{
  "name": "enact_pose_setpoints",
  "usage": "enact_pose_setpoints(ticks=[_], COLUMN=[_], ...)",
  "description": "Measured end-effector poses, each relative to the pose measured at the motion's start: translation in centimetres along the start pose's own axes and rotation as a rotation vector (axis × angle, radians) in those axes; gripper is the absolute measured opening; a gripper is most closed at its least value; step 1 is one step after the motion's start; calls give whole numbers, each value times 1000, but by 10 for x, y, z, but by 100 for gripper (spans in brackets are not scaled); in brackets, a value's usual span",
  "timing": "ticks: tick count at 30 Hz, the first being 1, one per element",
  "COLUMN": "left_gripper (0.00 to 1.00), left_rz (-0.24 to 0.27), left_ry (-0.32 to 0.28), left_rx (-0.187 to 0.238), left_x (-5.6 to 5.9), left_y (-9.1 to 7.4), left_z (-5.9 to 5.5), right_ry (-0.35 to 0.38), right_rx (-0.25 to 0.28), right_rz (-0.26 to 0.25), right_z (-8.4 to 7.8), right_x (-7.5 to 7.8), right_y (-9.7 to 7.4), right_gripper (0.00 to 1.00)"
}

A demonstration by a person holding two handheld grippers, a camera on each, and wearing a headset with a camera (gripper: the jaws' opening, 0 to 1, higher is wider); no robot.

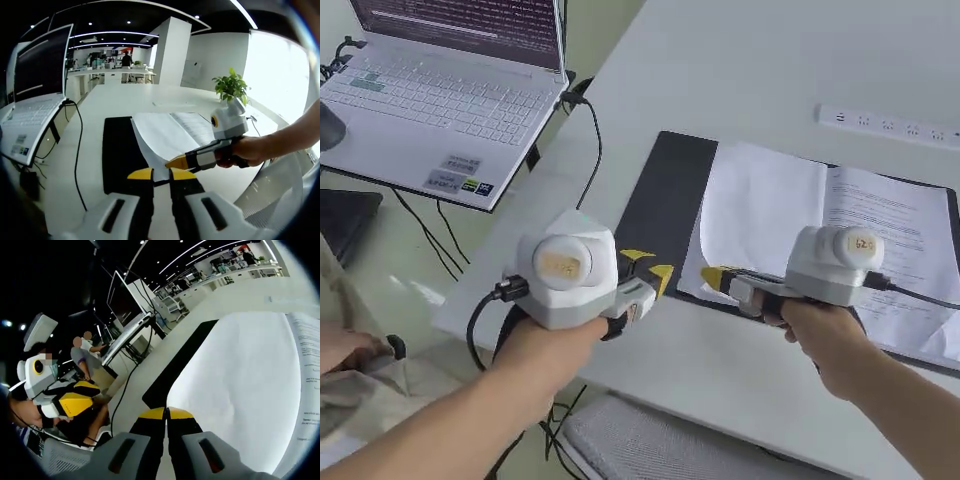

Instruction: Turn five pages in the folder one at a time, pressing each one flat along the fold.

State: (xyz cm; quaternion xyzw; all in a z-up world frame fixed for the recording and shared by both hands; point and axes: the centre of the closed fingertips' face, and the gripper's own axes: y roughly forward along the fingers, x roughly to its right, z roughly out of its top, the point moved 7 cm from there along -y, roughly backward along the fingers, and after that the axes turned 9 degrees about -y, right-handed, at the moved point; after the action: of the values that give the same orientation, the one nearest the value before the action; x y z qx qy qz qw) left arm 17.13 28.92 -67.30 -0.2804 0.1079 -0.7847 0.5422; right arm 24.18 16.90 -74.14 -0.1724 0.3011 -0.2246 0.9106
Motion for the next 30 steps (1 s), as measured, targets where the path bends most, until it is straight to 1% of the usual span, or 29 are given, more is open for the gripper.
enact_pose_setpoints(ticks=[5,8,11,13,15,17,19,21,22,24,25,27,30], left_gripper=[9,9,9,9,9,9,9,9,9,9,9,9,9], left_rz=[2,2,1,1,2,2,0,-3,-6,-9,-14,-22,-28], left_ry=[-8,-8,-5,-5,-3,-3,0,1,1,6,5,12,22], left_rx=[-6,-11,-17,-19,-22,-26,-29,-35,-40,-48,-50,-56,-66], left_x=[0,0,0,-1,-1,-1,-1,-1,-1,-1,-1,-1,-1], left_y=[-1,-1,0,3,4,6,10,13,16,22,26,34,48], left_z=[-5,-7,-9,-10,-10,-10,-11,-12,-13,-15,-17,-20,-23], right_ry=[7,26,32,43,43,44,62,61,63,65,67,73,71], right_rx=[-21,-39,-42,-57,-66,-55,-48,-34,-32,-8,-5,20,40], right_rz=[-9,-15,-11,8,10,14,27,38,40,41,39,39,24], right_z=[-6,-11,-14,-19,-21,-22,-22,-19,-18,-14,-13,-8,-1], right_x=[2,5,5,3,2,5,8,7,10,11,12,15,23], right_y=[6,9,11,11,10,10,8,3,0,-6,-7,-13,-23], right_gripper=[0,0,2,5,6,6,7,7,7,8,7,6,7])
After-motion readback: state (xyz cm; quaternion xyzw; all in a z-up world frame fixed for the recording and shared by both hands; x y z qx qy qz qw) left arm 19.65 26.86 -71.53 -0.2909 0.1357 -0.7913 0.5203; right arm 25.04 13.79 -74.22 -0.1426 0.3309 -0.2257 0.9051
